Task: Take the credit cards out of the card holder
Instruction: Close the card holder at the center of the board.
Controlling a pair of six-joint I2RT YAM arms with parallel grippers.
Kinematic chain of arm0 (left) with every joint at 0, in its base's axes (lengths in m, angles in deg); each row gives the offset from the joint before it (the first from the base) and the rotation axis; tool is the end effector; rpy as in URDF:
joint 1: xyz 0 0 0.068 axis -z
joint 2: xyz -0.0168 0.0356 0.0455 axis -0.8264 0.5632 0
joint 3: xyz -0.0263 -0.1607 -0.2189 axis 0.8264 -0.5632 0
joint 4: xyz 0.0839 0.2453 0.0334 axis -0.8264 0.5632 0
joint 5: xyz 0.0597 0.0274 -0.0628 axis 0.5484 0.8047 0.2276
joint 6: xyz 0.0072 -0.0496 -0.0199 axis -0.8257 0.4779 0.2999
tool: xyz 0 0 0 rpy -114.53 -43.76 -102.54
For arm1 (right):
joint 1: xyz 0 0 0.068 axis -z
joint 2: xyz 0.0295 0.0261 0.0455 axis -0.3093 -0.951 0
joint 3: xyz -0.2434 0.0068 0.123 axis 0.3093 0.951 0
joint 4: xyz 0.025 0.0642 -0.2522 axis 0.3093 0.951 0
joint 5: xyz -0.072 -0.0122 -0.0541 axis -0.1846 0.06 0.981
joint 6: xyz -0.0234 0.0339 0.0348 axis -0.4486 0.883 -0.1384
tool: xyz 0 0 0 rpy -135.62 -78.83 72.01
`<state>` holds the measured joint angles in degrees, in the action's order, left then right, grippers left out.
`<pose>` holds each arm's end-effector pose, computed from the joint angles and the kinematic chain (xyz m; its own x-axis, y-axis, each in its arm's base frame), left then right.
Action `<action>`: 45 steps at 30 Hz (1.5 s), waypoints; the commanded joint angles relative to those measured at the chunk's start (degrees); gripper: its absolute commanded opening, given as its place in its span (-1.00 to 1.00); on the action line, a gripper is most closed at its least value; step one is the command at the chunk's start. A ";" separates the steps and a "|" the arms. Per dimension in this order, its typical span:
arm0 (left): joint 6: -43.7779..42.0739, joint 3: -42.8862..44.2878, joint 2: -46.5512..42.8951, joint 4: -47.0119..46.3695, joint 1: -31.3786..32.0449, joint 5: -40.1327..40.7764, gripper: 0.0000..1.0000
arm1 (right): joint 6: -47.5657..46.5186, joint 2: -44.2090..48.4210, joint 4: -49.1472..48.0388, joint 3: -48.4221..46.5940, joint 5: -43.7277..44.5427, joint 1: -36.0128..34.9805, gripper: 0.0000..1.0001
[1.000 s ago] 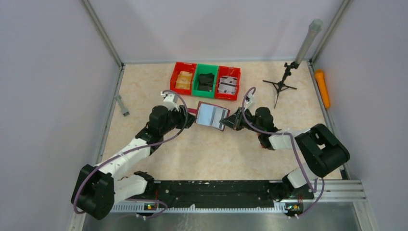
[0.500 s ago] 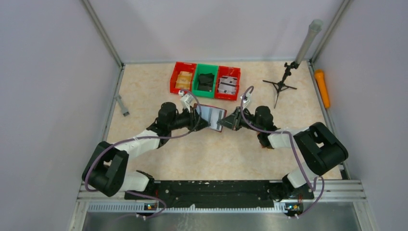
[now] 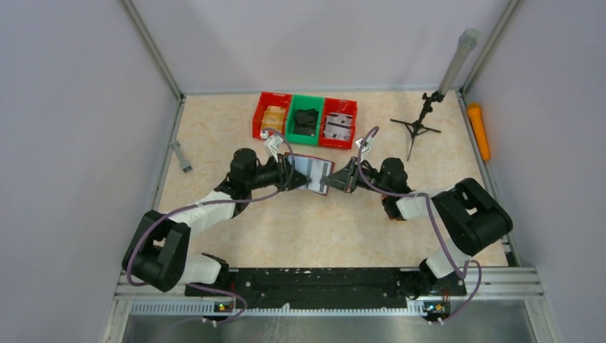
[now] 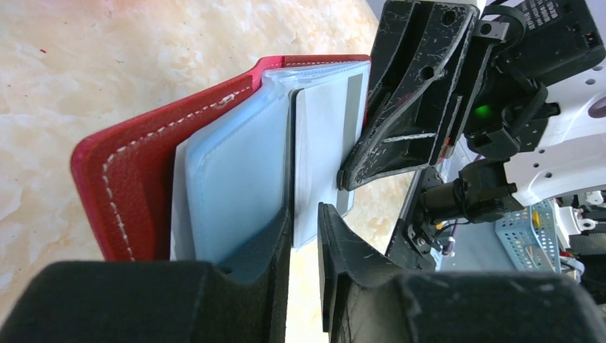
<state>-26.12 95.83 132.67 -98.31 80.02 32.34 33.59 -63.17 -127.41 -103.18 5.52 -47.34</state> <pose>0.2430 -0.1346 0.2204 -0.6929 -0.1610 -0.7028 0.5910 0.4315 -0.6815 0.2427 0.1621 0.1844 -0.7186 0.2728 -0.6397 -0.5891 0.2500 0.7684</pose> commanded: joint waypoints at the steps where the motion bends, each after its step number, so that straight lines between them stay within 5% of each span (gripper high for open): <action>1: 1.11 1.25 1.16 -3.88 -0.56 -1.96 -0.51 | 2.28 0.02 -8.94 -1.28 -5.10 -0.13 -1.00; 10: 2.08 1.35 1.87 -3.27 -1.73 -1.56 -0.41 | 4.40 -0.12 -12.36 -1.05 -6.60 -0.17 -1.00; 13: 3.51 0.16 1.25 -4.59 -3.23 -1.18 -0.64 | 4.65 -0.20 -12.72 -1.09 -6.71 -0.12 -1.00; 18: 6.58 0.60 4.21 -8.17 -3.84 -5.54 -0.70 | 5.75 -0.56 -14.47 -1.06 -7.39 -0.12 -1.00; 26: 9.09 0.76 6.06 -13.93 -3.57 -10.99 -0.51 | 7.15 -2.31 -16.22 -1.62 -8.67 -0.12 -1.00; 34: 7.11 3.50 9.30 -8.32 -2.61 -10.48 -0.67 | 7.09 -3.41 -15.97 -2.87 -10.49 -1.36 -0.96; 37: 6.70 4.24 10.17 -7.49 -2.26 -11.00 -0.87 | 6.30 -3.46 -14.49 -3.48 -10.52 -1.69 -0.84; 41: 7.27 4.66 11.66 -7.87 -2.23 -11.60 -1.00 | 3.02 -3.39 -7.00 -4.76 -8.94 -1.79 -0.65; 45: 4.12 7.80 15.77 1.46 -2.23 -8.39 -1.00 | -6.11 -4.64 16.04 -9.16 -2.57 -1.54 -0.76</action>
<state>-19.12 99.16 144.78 -102.83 76.20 21.91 35.68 -67.58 -126.39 -105.82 1.61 -46.77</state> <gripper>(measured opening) 0.004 0.173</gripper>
